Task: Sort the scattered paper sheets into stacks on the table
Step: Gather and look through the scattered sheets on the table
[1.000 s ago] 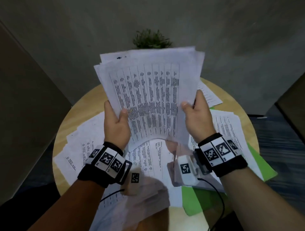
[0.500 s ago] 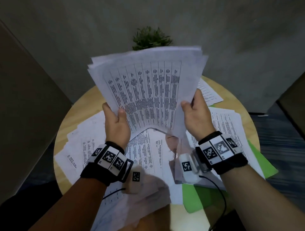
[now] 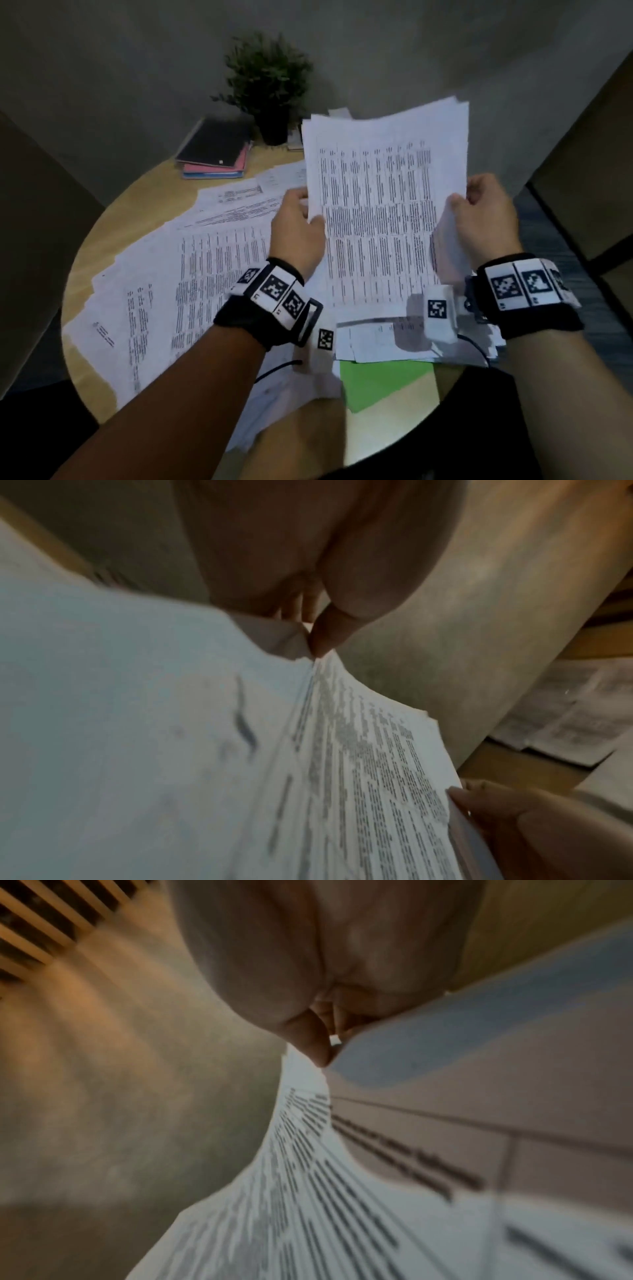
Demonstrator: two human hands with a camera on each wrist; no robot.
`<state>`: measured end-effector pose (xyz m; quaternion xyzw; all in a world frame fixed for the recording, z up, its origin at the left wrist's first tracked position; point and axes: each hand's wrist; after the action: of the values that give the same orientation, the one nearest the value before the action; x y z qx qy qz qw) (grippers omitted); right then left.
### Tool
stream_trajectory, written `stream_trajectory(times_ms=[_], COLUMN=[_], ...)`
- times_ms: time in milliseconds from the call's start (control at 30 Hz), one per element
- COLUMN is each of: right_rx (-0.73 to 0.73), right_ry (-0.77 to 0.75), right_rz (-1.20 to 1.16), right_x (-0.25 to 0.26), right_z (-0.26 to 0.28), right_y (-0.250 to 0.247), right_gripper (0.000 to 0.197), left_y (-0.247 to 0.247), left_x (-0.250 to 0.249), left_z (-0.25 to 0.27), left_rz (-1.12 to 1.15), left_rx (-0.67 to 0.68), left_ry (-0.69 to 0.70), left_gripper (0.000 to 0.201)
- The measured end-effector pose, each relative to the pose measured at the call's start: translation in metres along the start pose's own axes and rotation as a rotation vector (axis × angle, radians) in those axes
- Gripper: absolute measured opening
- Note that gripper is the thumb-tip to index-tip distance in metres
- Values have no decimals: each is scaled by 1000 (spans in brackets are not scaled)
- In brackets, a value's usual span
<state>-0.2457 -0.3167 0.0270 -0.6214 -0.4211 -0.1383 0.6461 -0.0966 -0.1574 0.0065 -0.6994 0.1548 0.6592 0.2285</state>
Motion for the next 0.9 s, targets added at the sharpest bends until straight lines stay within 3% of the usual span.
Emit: stream_trajectory(times_ms=[167,300,533,667,800,900], right_rx=[258,390,481,469,377,299], right_ry=[160,207,186,193,163,51], right_rz=[270,419,430,423,412,303], right_x=[-55,-72,-65,-59,-49,-30], right_z=[-1,6,15,16,9,6], right_y=[13,15,11,6,-2,0], right_gripper=[36,59,65,67,65,52], left_y=[34,41,53,55,32,-4], left_x=[39,56,58,51,35,19], left_z=[9,16,33,30,28,18], left_rz=[-327,-561,-283,-196,-106,-81], left_rx=[187,200,312,299,267,200], left_ry=[-224,-279,-369,-415,-367,-287], left_gripper=[52,69,84,85,79,66])
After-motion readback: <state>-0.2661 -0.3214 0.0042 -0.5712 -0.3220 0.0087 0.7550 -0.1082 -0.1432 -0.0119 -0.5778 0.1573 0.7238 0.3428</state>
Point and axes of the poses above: each hand's wrist, its own z-axis away from the middle knuckle, its own y-axis out of the palm, x = y × z, and after that the axes turned 10 degrees about z, right-handed
